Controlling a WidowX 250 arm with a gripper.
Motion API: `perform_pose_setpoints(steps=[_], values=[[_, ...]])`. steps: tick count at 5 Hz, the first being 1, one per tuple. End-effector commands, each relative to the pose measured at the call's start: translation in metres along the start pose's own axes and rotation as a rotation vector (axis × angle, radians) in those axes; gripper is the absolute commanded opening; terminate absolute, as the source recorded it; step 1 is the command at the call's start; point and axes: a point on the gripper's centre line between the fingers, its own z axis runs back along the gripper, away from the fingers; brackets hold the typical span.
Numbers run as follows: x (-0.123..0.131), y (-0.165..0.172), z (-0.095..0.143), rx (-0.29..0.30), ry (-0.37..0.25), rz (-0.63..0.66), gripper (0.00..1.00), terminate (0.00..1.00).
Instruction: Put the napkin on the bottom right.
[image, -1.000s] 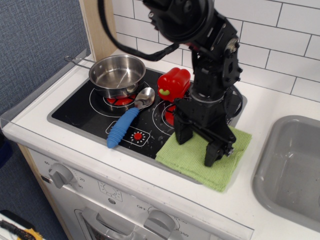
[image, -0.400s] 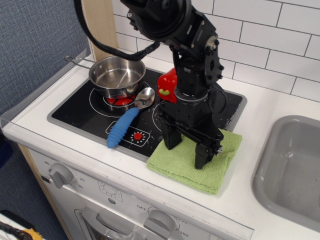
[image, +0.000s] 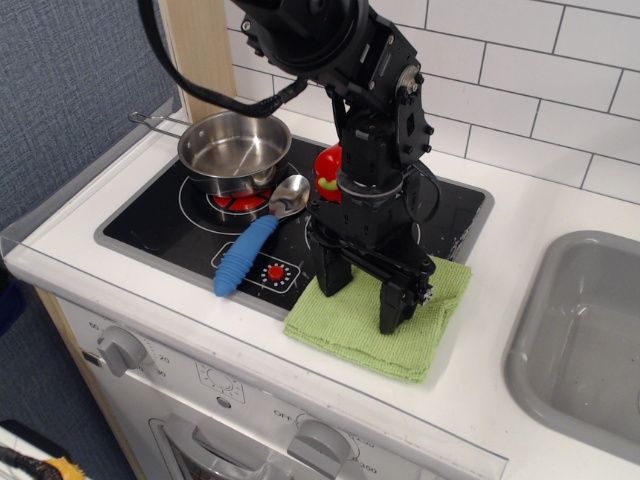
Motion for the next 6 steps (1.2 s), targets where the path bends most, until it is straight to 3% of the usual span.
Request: perform_pose_setpoints(steps=[1,3,5,6], values=[[-0.007,0.003,0.011,-0.014,-0.022,0.003,1.0,0.0],[-0.018,0.008,0.067,-0.017,-0.198,0.065,1.0,0.0],[-0.019,0.01,0.062,-0.017,-0.166,0.078,1.0,0.0],[-0.016,0.008,0.055,0.061,-0.123,0.059,1.0,0.0]])
